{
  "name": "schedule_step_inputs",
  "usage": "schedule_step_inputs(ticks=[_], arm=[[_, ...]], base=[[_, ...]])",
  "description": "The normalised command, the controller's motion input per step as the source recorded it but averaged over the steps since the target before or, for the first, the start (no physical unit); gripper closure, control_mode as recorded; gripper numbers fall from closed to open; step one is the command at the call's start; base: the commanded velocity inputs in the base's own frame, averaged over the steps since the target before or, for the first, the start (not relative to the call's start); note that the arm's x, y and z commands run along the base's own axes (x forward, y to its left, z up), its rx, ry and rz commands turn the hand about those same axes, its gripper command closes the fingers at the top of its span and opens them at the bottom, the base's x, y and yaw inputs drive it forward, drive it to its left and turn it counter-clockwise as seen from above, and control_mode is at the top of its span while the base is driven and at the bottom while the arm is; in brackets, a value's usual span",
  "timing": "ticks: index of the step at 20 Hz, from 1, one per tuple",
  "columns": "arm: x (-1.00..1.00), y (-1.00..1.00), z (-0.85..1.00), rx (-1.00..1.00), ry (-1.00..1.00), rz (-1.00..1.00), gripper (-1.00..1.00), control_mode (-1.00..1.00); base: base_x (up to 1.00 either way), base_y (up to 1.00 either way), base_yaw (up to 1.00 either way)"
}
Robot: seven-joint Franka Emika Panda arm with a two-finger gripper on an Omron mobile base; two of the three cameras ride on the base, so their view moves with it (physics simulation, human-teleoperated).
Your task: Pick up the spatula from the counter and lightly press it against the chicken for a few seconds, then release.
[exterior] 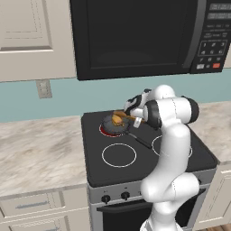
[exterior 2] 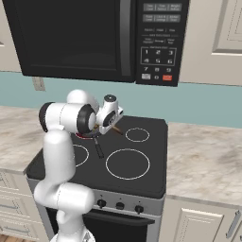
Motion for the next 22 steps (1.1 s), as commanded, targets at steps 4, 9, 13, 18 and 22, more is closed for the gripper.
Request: schedule_step_inputs(ticks=[4, 9, 13, 18, 22], arm=[[-0.05, 0.04, -0.04, -0.03, -0.01, 0.03, 1.0, -1.0], [-0.1, 0.07, -0.01, -0.03, -0.01, 0.03, 1.0, -1.0], [-0.07, 0.06, -0.04, -0.03, 0.0, 0.03, 1.0, -1.0], [-0.07, 0.02, -0.02, -0.03, -0.03, 0.04, 1.0, -1.0], [-0.01, 0.0, -0.03, -0.02, -0.03, 0.04, 1.0, -1.0]], base=[[0.0, 0.0, 0.0], [0.0, 0.0, 0.0], [0.0, 0.0, 0.0], [0.0, 0.0, 0.0], [0.0, 0.0, 0.0]])
